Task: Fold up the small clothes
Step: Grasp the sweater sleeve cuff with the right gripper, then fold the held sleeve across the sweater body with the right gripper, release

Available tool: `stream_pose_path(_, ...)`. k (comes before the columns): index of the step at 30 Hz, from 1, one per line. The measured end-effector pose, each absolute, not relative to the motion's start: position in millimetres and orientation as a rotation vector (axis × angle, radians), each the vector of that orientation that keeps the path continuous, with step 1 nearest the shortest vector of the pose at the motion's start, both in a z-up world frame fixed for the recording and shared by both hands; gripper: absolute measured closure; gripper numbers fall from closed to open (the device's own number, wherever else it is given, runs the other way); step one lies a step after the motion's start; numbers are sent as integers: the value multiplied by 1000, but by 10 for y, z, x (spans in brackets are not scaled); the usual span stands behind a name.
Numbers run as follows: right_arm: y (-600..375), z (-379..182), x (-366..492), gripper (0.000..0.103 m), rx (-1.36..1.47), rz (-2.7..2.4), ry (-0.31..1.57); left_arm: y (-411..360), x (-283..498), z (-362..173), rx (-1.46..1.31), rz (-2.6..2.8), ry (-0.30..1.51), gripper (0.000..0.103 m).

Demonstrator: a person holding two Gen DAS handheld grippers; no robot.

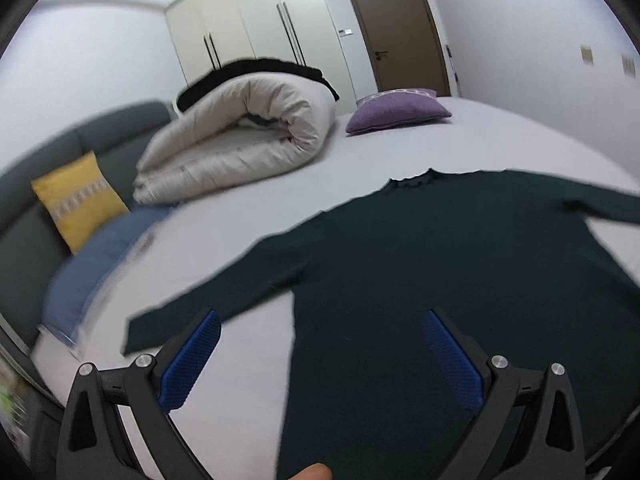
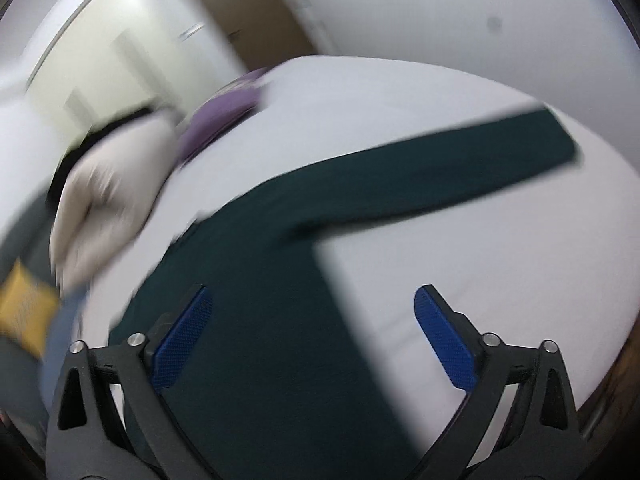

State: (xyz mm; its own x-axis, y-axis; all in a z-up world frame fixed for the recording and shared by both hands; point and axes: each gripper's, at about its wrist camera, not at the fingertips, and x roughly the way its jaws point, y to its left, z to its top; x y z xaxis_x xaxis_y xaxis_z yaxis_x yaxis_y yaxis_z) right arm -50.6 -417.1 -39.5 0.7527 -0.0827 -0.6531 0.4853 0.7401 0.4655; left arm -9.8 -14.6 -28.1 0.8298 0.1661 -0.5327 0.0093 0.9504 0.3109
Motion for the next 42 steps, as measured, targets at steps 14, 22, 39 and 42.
stream_pose_path(14, -6253, -1229, -739, 46, 1162, -483, 465, -548, 475, -593, 317, -2, 739, 0)
stream_pose_path(22, -6660, -1112, -290, 95, 1099, -502, 527, -373, 760, -695, 142, -56, 809, 0)
stream_pose_path(39, -2694, -174, 2000, 96, 362, 160, 795, 744, 1230, -797, -532, -294, 865, 7)
stream_pose_path(42, -2010, -663, 2051, 93, 302, 198, 898, 795, 1283, -853, -558, -304, 878, 7)
